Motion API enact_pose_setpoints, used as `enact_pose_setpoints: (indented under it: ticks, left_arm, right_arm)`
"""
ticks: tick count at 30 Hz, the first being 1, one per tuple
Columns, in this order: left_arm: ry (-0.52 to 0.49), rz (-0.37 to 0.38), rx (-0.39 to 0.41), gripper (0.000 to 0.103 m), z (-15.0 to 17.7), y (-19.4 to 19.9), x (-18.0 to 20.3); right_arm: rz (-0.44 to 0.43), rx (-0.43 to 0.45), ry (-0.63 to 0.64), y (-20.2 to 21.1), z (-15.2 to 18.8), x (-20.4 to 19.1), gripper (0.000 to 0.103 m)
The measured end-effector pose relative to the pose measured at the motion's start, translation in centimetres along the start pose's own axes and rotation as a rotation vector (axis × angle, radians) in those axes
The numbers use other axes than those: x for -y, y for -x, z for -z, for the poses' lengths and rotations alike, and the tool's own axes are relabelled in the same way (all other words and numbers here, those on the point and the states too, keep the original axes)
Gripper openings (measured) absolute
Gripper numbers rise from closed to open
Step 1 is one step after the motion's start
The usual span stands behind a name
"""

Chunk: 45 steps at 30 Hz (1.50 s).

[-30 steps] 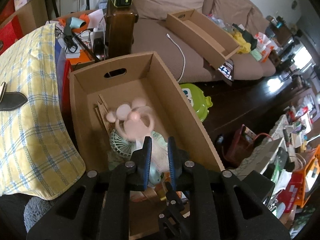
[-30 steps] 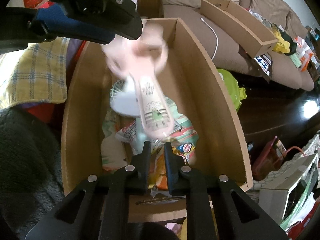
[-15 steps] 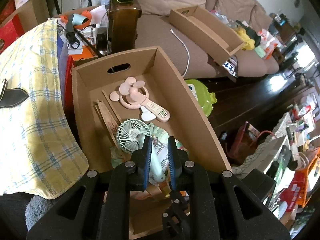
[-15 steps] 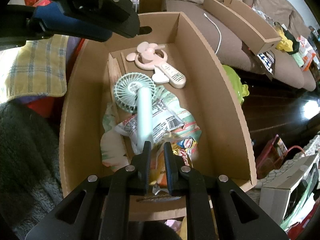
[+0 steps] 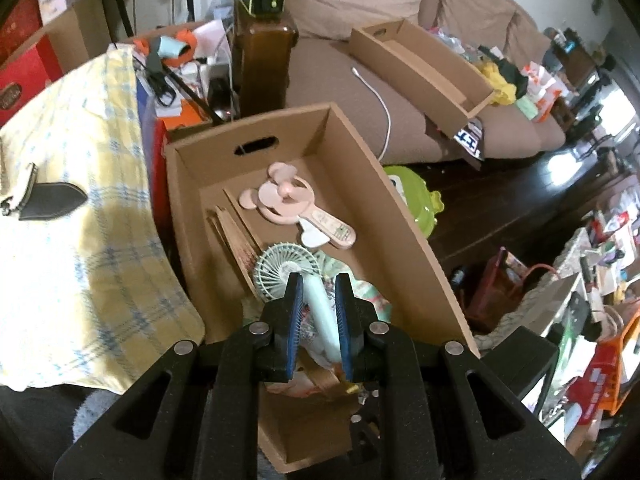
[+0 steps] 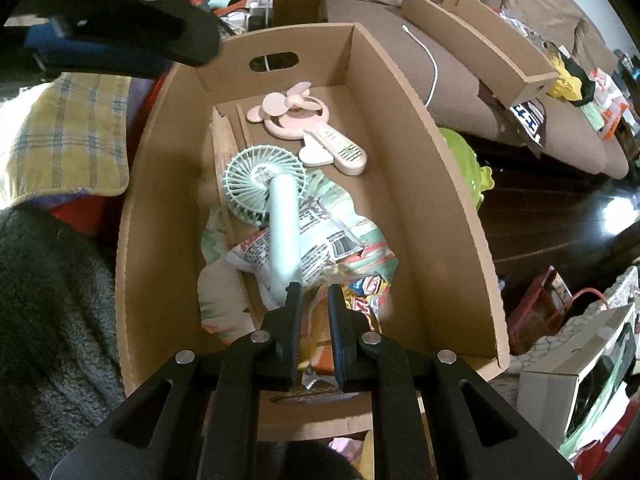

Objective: Organize objects
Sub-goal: 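Withdraw both tools from the box and turn toward the table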

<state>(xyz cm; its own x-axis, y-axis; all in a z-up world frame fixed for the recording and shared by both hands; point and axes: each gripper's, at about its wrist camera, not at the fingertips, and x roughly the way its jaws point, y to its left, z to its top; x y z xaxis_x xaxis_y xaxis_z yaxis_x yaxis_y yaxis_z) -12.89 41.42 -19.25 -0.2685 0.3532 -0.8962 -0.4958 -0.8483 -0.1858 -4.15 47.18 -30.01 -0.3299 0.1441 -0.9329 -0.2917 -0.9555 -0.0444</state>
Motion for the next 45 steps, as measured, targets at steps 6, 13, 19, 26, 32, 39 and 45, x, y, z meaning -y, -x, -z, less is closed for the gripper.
enact_pose_setpoints:
  ticks: [6, 13, 19, 26, 32, 39, 45]
  left_arm:
    - [-0.031, -0.047, 0.065, 0.015, -0.2, 2.1, -0.6]
    - [-0.042, -0.100, 0.138, 0.016, -0.3, 4.8, -2.5]
    - [-0.076, -0.156, 0.192, 0.016, -0.5, 7.0, -4.2]
    - [-0.066, -0.228, 0.258, 0.027, -0.8, 9.9, -7.2]
    - [-0.002, -0.199, 0.283, 0.029, -1.0, 11.6, -10.5]
    - [0.066, -0.157, 0.304, 0.031, -1.2, 13.0, -14.0]
    - [0.141, -0.225, 0.341, 0.052, -1.4, 15.5, -18.5]
  right_arm:
    - [0.016, 0.017, -0.016, 0.4, -0.1, 0.2, 0.018]
    - [0.000, 0.038, -0.034, 0.8, -0.3, 0.4, 0.018]
    - [-0.069, 0.061, -0.067, 1.6, -0.5, 0.5, 0.018]
    - [-0.075, 0.125, -0.075, 3.3, -1.0, 0.0, 0.018]
    - [-0.075, 0.144, -0.076, 4.6, -1.4, -0.2, 0.018]
    - [-0.044, 0.169, -0.086, 6.9, -1.5, -0.8, 0.021]
    - [-0.047, 0.154, -0.024, 8.1, -2.4, -3.7, 0.025]
